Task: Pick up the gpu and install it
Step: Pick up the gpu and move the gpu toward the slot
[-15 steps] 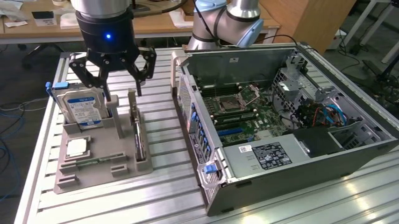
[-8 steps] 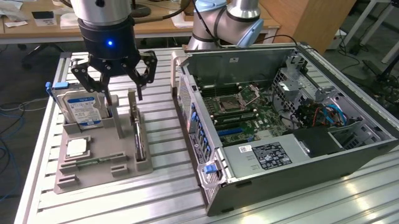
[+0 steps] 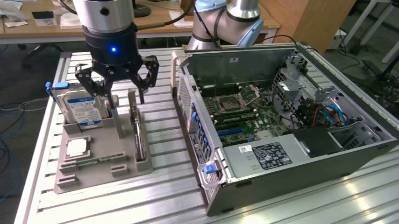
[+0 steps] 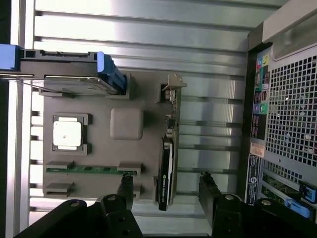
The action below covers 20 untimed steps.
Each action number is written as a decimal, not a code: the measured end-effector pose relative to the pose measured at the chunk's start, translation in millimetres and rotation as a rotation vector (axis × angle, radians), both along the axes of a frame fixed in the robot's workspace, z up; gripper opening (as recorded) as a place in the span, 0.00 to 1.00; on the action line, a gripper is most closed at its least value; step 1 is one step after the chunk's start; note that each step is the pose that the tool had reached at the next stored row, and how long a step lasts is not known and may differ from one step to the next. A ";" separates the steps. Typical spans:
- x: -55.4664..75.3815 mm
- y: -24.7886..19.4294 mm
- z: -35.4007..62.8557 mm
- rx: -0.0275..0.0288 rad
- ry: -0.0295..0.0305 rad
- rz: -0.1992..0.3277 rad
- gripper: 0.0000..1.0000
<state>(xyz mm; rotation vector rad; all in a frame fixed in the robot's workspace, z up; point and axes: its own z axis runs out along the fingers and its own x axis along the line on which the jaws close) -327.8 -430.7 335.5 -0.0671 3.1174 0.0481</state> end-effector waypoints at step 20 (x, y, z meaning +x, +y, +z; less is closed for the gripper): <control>0.6 -4.2 -20.0 0.0000 0.0000 0.000 0.65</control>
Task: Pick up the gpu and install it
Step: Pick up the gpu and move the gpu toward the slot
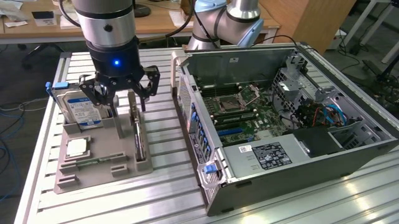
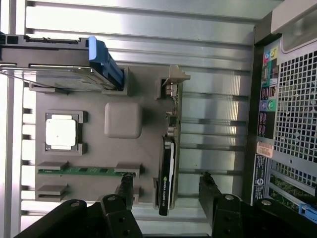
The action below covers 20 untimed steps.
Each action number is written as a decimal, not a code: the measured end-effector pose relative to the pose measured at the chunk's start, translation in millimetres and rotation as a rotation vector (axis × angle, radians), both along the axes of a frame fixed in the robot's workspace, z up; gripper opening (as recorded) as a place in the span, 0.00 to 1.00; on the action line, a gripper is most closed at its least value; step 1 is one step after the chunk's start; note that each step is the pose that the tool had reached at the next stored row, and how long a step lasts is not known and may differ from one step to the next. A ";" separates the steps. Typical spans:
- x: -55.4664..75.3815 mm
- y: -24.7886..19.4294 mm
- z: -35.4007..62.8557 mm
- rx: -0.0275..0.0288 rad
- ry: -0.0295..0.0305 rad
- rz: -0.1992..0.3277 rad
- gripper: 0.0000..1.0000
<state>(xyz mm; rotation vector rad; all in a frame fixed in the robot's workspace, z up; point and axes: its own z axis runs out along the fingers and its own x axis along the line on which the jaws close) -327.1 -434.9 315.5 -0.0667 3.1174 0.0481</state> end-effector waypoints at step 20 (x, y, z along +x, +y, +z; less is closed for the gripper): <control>2.2 -0.1 -30.0 0.0000 0.0000 0.000 0.65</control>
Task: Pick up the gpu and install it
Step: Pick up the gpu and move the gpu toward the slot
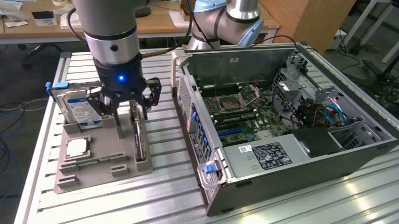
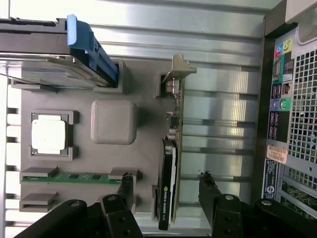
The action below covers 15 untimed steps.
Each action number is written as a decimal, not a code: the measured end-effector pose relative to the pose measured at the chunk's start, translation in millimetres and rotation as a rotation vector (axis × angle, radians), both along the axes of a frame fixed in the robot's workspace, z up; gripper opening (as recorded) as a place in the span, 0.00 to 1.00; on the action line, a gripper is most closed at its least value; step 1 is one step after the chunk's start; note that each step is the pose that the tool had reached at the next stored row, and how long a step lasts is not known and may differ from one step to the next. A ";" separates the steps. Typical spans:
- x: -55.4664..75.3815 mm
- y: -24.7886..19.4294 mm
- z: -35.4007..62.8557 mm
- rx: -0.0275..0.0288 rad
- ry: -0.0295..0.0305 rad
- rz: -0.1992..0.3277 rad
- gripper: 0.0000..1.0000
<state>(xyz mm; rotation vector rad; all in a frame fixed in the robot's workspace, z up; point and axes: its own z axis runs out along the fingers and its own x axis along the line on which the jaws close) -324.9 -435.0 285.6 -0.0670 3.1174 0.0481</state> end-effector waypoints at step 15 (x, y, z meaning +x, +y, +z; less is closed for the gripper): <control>2.2 0.0 -14.8 -0.0001 0.0001 0.000 0.65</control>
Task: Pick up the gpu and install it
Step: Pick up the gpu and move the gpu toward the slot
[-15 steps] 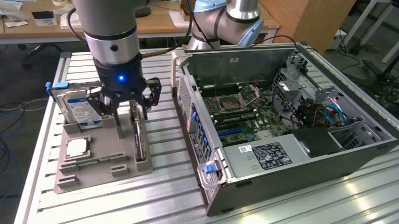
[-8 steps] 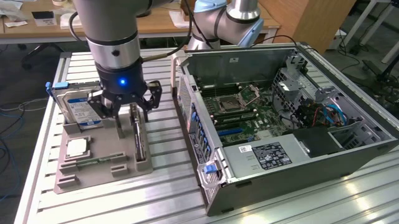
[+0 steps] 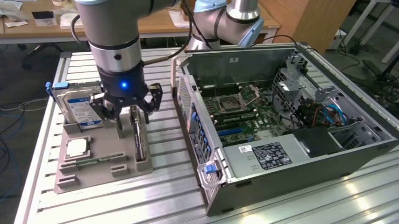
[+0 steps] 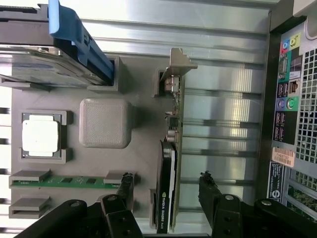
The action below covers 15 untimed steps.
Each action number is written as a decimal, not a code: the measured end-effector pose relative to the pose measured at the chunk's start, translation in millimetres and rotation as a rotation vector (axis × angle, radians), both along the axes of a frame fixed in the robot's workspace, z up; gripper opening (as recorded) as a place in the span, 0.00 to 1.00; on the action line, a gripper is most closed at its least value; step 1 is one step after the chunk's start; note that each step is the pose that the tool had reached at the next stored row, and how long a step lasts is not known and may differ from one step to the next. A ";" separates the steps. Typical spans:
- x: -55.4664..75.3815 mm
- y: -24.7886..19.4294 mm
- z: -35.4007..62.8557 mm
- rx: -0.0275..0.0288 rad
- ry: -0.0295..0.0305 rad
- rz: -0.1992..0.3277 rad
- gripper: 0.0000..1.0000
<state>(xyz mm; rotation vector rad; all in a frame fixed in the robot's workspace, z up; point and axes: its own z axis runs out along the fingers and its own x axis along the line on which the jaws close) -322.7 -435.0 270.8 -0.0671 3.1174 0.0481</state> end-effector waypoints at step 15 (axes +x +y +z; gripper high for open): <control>0.0 0.0 -20.9 -0.0006 0.0000 -0.015 0.65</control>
